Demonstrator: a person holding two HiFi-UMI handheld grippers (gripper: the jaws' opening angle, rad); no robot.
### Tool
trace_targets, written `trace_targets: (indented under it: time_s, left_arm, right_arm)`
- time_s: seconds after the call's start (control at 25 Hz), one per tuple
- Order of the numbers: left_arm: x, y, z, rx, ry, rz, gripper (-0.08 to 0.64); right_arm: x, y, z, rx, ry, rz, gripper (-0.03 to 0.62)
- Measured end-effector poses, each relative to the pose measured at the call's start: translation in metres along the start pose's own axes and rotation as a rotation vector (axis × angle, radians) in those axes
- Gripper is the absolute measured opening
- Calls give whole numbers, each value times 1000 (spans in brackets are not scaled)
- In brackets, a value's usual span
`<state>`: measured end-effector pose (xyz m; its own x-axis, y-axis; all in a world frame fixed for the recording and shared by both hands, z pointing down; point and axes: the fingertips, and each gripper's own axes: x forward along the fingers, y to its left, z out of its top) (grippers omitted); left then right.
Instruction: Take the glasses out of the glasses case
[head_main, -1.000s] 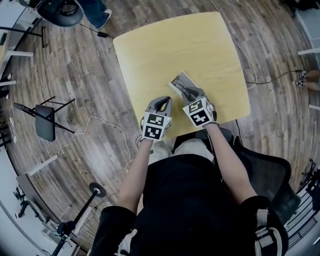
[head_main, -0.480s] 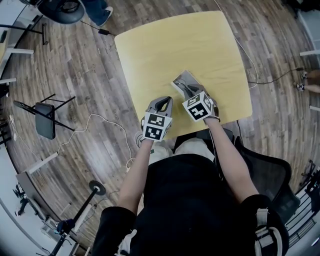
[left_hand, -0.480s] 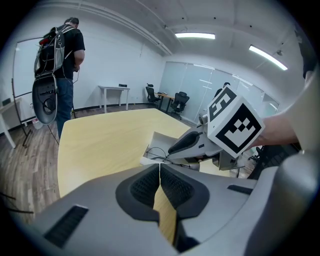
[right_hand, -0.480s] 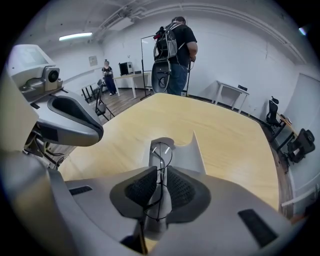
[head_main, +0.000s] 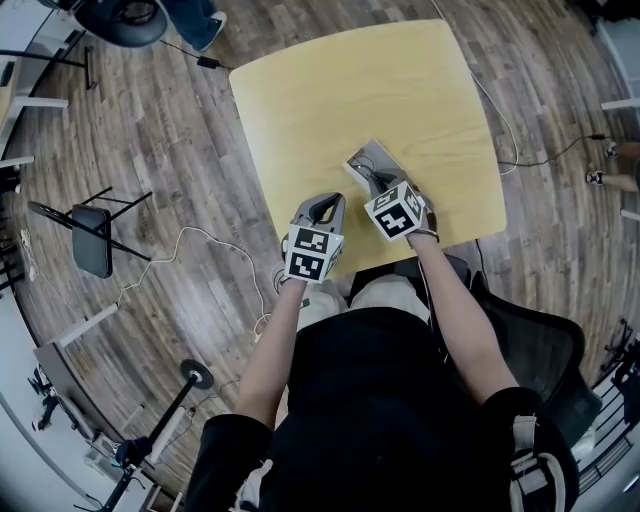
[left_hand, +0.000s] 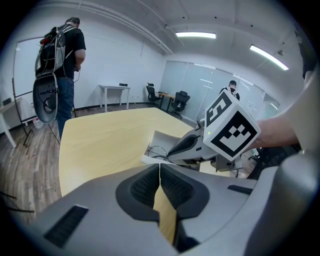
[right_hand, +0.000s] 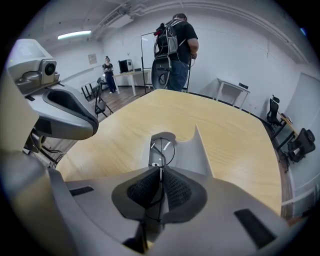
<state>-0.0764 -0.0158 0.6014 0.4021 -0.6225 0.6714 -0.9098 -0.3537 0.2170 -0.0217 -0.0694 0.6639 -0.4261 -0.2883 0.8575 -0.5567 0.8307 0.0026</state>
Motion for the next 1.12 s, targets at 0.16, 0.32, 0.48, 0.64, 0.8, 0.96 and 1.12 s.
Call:
trace_targets:
  time_s: [0.16,0.32,0.48,0.64,0.8,0.96,1.12]
  left_arm:
    - [-1,-2,0,4,10,7,25]
    - [-8,-3,0,5,13,16,25]
    - [-14,-10,2,5,2,20,25]
    - [-17,-16,8,0,-18,30,25]
    - [-24,-18,20,2,-42,34,25]
    - [-31,-20,32,8,-69,40,25]
    - [-36,-24,49,13,-103,40,25]
  right_arm:
    - [-3,-3,1,14,-19,3,29]
    - [-8,-2,1,41,-34,5,26]
    - [-20,-4,1,66,-82,-3,25]
    - [-35,-5,6,71,-164,20,25]
    - [-52,-4,17,51,-238,33,24]
    - [-75,-5,28,75,-297,36,23]
    - [-100,-11,38,117,-379,36,23]
